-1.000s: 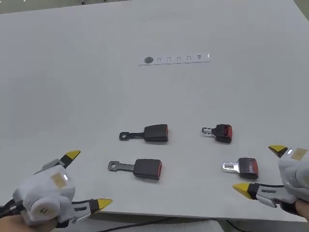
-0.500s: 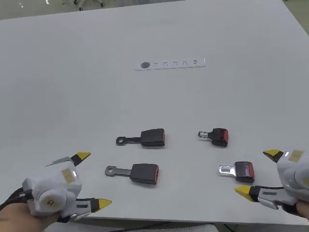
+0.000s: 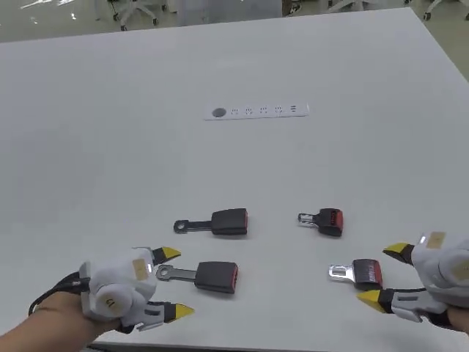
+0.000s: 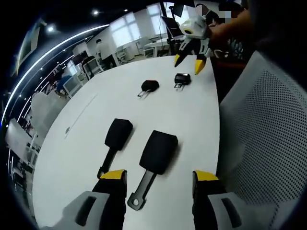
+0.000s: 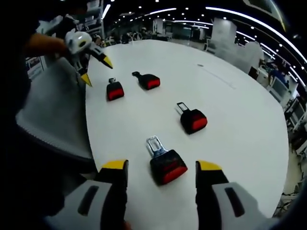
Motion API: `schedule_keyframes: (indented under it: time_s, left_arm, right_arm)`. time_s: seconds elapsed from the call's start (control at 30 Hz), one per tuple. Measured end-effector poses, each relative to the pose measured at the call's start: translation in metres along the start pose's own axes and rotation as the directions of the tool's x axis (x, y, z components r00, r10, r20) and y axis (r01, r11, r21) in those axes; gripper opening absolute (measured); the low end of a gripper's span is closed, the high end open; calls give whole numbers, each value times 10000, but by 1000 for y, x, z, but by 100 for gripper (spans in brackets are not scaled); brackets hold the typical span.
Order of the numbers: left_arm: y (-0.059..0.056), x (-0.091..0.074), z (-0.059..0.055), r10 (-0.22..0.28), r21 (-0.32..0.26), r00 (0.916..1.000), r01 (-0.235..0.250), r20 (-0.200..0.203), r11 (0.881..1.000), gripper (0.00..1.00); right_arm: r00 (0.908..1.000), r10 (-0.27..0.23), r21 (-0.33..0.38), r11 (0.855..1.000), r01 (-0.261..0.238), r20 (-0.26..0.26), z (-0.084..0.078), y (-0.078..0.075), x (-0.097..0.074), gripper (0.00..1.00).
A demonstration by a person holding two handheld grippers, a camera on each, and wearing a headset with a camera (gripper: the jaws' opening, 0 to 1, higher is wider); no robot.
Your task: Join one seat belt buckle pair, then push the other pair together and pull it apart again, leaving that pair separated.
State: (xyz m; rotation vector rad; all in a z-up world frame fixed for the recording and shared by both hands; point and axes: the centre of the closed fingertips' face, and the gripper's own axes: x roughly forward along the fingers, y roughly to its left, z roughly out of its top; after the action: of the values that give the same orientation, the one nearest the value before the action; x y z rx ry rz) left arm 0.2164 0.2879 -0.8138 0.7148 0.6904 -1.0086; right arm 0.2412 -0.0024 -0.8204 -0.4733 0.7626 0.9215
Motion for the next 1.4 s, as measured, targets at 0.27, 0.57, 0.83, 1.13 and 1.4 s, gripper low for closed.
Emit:
schedule_keyframes:
  time_s: [0.27,0.57,0.83,1.13,1.4]
  left_arm:
    - [-5,23,10,-543,803,9981,563,-274,9952,47]
    - [-15,41,22,-1162,1288,9920,1216,-493,9842,42]
    - [-11,48,26,-1263,1710,9887,1386,-811,9755,38]
    - [3,48,22,-1223,2003,9853,1445,-1192,9690,31]
    - [3,54,17,-1533,2340,9757,1874,-1564,9540,33]
  right_arm:
    - [9983,456,-671,9966,-480,-359,-6,-2,7,50]
    - [9871,1217,-1264,9828,-1345,-1037,-21,-3,13,45]
    - [9826,1427,-1702,9720,-1617,-1186,-19,-6,22,45]
    - [9703,1810,-1951,9578,-2109,-1604,-29,-8,33,38]
    - [9692,1932,-1903,9566,-2208,-1530,-28,-10,33,37]
